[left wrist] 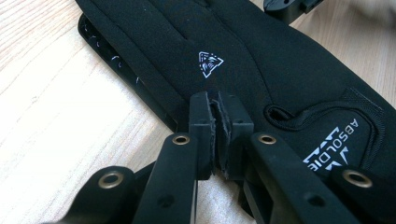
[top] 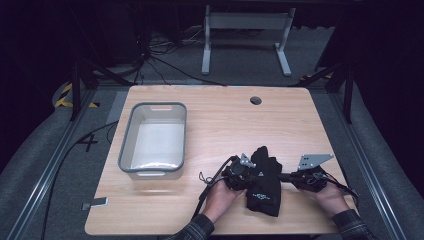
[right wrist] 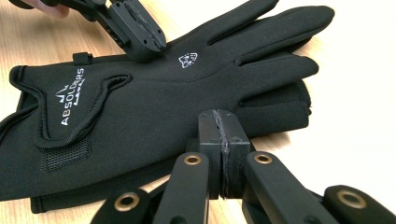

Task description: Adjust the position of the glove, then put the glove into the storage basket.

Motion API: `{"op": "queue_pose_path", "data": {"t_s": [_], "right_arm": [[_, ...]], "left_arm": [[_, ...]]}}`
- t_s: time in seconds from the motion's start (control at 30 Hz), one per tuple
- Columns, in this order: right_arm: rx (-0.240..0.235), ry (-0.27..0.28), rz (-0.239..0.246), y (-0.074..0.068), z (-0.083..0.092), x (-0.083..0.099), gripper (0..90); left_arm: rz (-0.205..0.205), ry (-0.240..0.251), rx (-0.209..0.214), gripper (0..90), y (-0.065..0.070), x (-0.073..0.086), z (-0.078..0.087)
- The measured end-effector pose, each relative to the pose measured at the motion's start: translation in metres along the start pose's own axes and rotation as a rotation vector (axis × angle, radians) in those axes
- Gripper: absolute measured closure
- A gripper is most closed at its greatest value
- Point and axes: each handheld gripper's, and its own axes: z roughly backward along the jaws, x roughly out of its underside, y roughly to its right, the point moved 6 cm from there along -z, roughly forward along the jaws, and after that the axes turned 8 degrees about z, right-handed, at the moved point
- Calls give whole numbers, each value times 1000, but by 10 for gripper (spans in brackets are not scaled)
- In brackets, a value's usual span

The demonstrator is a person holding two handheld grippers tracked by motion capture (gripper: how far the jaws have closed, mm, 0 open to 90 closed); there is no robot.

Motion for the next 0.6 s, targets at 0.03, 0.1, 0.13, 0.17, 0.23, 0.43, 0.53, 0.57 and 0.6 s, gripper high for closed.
{"op": "queue_pose_path", "data": {"t_s": [0.03, 0.1, 0.13, 0.17, 0.23, 0.43, 0.53, 0.57, 0.6], "right_arm": [[-2, -5, 3, -1, -2, 0, 900], [-4, -19, 8, -1, -5, 1, 900], [-10, -22, 9, -2, -8, 1, 900], [-19, -30, 18, -3, -12, -1, 900], [-21, -25, 18, -4, -14, -2, 900], [-56, -13, 26, -9, -32, -16, 900], [-57, -28, 44, -12, -38, -19, 900], [-69, -29, 58, -16, -43, -23, 900], [-69, -29, 58, -16, -43, -23, 900]], "left_arm": [[1, -3, -2, 851, 0, 0, 0], [2, -2, -6, 850, -1, 1, 1], [-1, -4, -14, 849, -2, 1, 2], [-2, -8, -28, 847, -4, 2, 5], [-3, -8, -39, 843, -6, 2, 6], [20, -3, -94, 833, -26, 6, 20], [23, -6, -114, 832, -33, 7, 26], [23, -5, -118, 832, -36, 8, 27], [28, -6, -120, 832, -38, 8, 29]]}}
